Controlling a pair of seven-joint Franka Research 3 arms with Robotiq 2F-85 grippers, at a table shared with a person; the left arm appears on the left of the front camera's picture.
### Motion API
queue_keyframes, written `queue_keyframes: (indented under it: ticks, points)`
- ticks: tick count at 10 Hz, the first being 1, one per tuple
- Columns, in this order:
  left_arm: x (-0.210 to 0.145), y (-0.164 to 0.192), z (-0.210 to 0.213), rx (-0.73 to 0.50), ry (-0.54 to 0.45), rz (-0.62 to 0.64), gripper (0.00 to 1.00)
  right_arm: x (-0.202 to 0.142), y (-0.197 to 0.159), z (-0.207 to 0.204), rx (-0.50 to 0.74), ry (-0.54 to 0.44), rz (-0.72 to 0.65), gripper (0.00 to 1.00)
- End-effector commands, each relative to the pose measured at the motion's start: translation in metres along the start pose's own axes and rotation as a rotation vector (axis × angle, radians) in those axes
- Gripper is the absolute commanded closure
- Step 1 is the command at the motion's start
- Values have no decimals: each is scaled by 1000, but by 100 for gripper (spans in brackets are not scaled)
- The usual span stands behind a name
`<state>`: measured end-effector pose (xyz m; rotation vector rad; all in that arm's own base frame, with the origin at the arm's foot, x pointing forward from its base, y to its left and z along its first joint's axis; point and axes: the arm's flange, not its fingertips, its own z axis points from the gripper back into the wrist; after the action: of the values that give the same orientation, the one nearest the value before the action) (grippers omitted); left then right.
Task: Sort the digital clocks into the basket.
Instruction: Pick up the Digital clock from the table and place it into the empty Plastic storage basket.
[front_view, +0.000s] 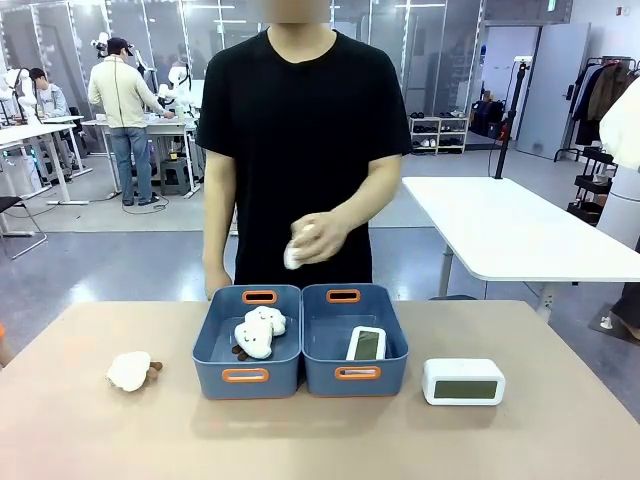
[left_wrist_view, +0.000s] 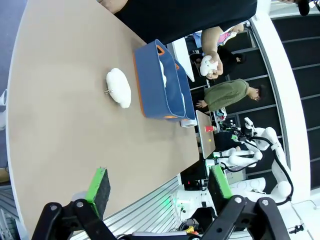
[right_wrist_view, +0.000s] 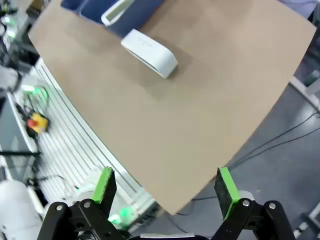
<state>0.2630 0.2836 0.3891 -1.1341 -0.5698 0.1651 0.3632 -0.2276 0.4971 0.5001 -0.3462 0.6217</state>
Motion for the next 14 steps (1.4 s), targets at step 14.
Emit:
queue_keyframes:
  ticks: [14]
  points:
    - [-5,-4,1,-9,8,-5,0,136,167,-169,161,97,599,0]
